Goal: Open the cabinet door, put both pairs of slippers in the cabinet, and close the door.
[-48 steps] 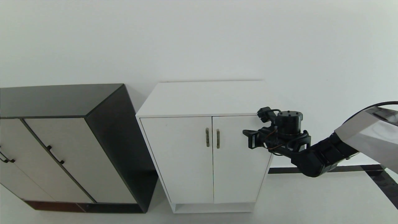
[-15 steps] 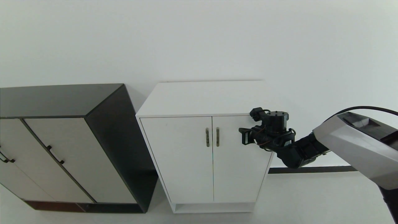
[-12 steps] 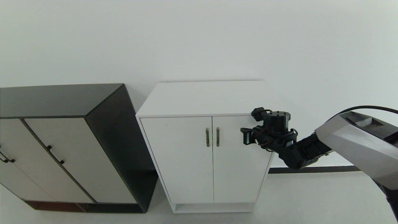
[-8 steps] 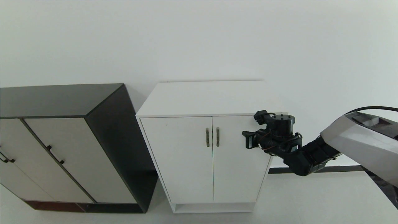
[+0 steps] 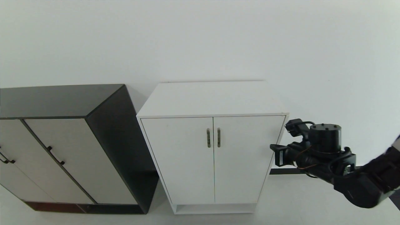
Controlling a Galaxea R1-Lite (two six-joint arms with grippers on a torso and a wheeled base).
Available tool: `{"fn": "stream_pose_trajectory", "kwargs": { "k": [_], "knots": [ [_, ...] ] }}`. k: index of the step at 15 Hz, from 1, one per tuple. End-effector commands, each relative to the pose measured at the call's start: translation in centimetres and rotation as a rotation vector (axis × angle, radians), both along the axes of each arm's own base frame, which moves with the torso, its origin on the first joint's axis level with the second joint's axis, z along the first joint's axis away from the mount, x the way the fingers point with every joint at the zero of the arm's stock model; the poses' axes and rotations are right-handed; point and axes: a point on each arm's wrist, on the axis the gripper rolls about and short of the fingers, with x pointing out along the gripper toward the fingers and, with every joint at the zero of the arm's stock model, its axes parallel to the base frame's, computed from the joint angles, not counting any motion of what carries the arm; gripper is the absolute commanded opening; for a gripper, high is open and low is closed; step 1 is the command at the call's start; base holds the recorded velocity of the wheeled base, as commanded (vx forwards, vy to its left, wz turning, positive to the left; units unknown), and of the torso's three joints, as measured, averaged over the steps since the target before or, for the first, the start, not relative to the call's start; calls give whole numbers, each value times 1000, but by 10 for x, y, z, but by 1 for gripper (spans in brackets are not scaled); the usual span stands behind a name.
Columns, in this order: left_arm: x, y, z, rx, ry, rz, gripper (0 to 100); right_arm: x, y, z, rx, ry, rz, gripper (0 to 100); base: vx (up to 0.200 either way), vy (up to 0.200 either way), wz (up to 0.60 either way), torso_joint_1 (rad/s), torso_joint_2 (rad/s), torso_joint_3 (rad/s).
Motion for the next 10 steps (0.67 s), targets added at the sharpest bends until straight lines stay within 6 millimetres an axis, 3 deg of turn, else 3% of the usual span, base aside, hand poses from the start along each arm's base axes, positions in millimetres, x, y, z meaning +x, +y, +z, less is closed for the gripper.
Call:
{"fn": "stream_pose_trajectory", "kwargs": {
  "k": [1,6,7,10],
  "knots": [
    [0,0,0,-1,0,0,0,-61,-35,24,-6,-39,-95,0,0,0,0,0,0,0],
    [0,0,0,-1,0,0,0,-168,-89,1,-54,0,-240,0,0,0,0,0,0,0],
    [0,0,0,-1,0,0,0,-182,-94,5,-34,-9,-251,0,0,0,0,0,0,0],
    [0,0,0,-1,0,0,0,-236,-107,1,27,45,-127,0,0,0,0,0,0,0]
  ]
}}
